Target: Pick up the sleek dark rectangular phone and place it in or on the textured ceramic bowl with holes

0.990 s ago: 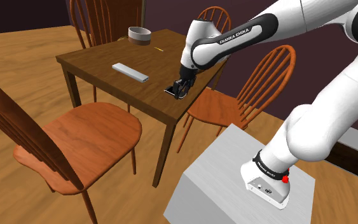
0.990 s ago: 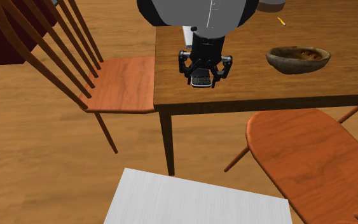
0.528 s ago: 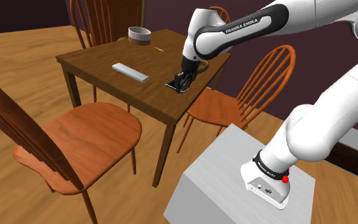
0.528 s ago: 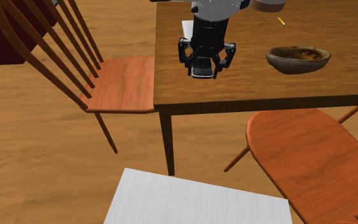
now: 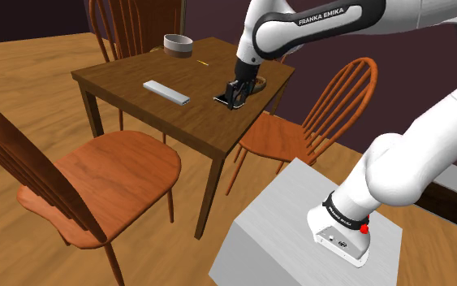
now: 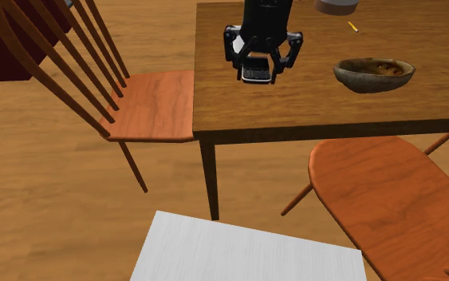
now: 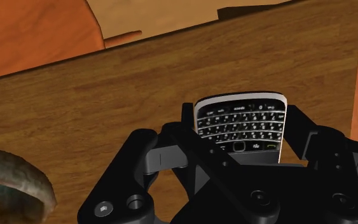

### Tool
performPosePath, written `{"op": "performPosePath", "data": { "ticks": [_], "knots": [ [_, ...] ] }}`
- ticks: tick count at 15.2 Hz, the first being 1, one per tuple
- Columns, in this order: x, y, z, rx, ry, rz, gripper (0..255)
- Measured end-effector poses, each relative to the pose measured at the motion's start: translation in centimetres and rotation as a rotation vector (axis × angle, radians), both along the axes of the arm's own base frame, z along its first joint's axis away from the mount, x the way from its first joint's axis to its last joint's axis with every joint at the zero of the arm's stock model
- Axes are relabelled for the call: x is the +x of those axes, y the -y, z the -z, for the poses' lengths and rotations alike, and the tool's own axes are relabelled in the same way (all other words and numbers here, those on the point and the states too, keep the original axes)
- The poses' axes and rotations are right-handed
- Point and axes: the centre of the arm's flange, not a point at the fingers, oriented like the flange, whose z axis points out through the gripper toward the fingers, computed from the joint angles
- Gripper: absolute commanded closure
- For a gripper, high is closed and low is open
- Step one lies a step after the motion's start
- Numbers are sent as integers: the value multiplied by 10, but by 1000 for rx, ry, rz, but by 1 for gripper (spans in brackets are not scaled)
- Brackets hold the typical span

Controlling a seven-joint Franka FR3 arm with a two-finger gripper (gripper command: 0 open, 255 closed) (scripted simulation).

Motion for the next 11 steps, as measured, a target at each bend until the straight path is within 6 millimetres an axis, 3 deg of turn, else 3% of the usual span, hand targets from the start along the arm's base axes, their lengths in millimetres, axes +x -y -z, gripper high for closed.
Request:
{"op": "performPosePath", "data": {
  "ticks": [11],
  "knots": [
    [2,0,-58,0,0,0,255]
  ]
}}
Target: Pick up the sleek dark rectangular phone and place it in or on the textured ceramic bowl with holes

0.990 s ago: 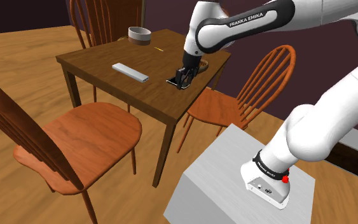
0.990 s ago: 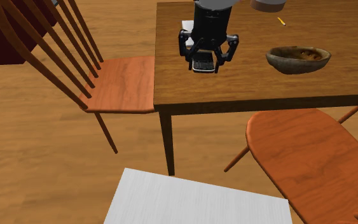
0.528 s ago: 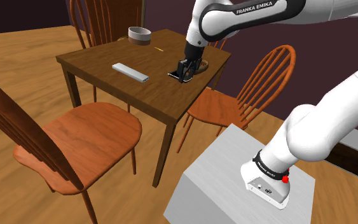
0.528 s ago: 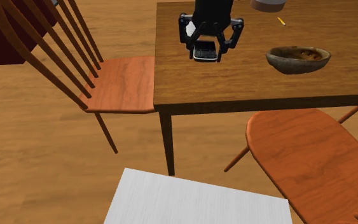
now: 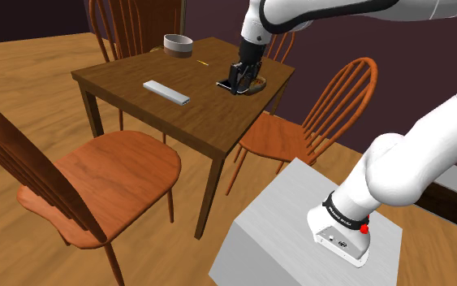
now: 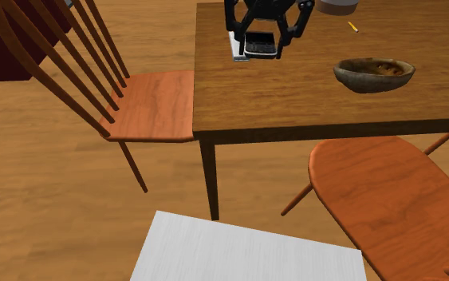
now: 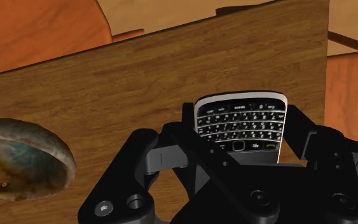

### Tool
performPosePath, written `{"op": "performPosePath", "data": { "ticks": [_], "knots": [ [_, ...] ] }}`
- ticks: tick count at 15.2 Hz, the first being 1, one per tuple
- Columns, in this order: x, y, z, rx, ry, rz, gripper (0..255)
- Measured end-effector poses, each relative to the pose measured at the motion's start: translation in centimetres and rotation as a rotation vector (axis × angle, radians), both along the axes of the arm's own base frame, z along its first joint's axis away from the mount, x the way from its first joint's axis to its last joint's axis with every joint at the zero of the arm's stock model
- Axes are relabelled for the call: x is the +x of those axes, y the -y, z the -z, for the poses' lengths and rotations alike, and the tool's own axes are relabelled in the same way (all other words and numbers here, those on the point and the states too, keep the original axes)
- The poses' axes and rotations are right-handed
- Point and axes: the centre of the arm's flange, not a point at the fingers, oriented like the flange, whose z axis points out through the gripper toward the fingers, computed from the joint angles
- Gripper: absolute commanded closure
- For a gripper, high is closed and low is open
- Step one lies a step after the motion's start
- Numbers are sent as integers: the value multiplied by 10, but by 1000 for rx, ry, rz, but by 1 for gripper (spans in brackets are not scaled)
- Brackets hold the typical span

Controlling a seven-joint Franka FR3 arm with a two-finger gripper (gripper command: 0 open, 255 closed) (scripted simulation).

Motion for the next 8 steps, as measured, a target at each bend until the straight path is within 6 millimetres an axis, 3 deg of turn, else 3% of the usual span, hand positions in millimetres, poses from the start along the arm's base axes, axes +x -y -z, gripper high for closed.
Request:
{"op": "performPosePath", "data": {
  "ticks": [4,8],
  "knots": [
    [0,-1,-21,0,0,0,255],
    [11,36,-21,0,-1,1,255]
  ]
}}
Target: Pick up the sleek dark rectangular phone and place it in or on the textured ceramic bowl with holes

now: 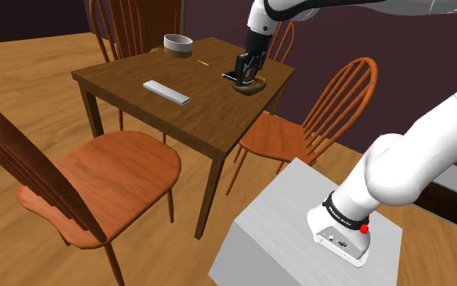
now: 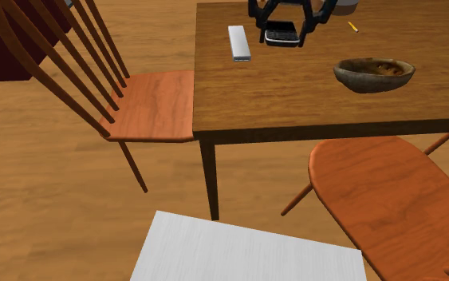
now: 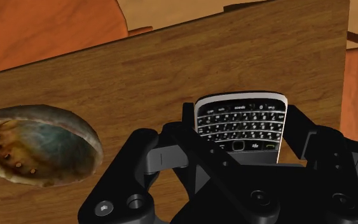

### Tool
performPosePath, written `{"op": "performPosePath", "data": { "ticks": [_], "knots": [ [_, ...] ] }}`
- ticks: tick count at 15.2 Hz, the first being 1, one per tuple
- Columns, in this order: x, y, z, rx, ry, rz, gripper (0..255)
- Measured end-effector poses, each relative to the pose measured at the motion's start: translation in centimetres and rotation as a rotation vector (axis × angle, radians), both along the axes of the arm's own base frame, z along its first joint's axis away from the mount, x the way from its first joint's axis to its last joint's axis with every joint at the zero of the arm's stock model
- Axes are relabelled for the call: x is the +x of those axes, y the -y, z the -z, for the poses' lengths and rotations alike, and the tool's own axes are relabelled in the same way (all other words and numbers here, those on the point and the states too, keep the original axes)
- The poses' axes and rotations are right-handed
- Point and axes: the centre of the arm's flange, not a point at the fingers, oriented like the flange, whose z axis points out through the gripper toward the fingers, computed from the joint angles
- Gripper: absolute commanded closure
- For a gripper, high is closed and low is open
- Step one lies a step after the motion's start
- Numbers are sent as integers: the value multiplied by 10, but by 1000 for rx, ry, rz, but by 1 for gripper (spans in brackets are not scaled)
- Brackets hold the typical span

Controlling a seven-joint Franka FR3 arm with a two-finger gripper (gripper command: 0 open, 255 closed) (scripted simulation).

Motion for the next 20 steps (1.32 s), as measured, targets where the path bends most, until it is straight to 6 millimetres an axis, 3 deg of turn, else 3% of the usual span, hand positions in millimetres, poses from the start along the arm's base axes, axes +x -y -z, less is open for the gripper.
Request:
{"op": "performPosePath", "data": {
  "ticks": [20],
  "knots": [
    [84,247,-8,0,0,1,255]
  ]
}}
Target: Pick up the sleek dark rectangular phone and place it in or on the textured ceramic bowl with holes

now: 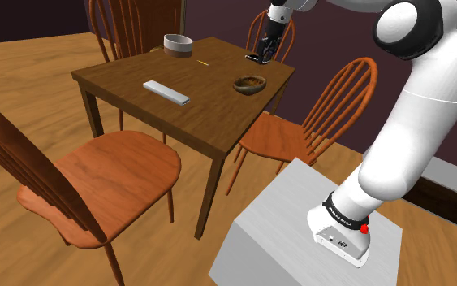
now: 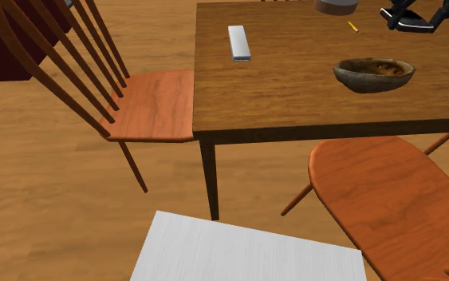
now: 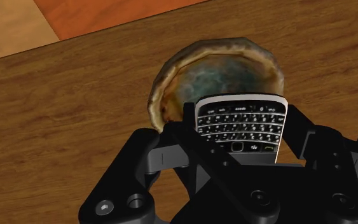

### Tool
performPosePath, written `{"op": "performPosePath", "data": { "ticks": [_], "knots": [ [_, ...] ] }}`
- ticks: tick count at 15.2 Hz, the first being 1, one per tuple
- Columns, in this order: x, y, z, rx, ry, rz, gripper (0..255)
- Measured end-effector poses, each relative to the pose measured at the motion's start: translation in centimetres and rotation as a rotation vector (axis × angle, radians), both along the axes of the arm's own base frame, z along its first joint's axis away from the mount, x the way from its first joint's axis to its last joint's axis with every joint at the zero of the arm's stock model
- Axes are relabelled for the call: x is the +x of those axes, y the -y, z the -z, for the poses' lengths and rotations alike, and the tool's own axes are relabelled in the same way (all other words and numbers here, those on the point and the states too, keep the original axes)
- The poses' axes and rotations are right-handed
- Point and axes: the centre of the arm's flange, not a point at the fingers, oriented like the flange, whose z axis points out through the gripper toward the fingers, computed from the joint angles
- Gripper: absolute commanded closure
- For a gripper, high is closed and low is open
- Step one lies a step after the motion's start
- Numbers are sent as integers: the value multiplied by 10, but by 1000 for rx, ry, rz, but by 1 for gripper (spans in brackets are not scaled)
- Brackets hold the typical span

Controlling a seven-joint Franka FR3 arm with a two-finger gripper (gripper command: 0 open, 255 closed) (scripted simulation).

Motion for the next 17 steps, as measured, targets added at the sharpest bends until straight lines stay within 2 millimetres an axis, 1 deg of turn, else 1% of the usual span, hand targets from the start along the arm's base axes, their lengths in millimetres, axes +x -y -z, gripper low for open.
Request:
{"op": "performPosePath", "data": {
  "ticks": [3,13,17],
  "knots": [
    [2,6,14,0,0,-2,255],
    [3,7,66,0,0,-2,255],
    [3,7,75,0,0,-2,255]
  ]
}}
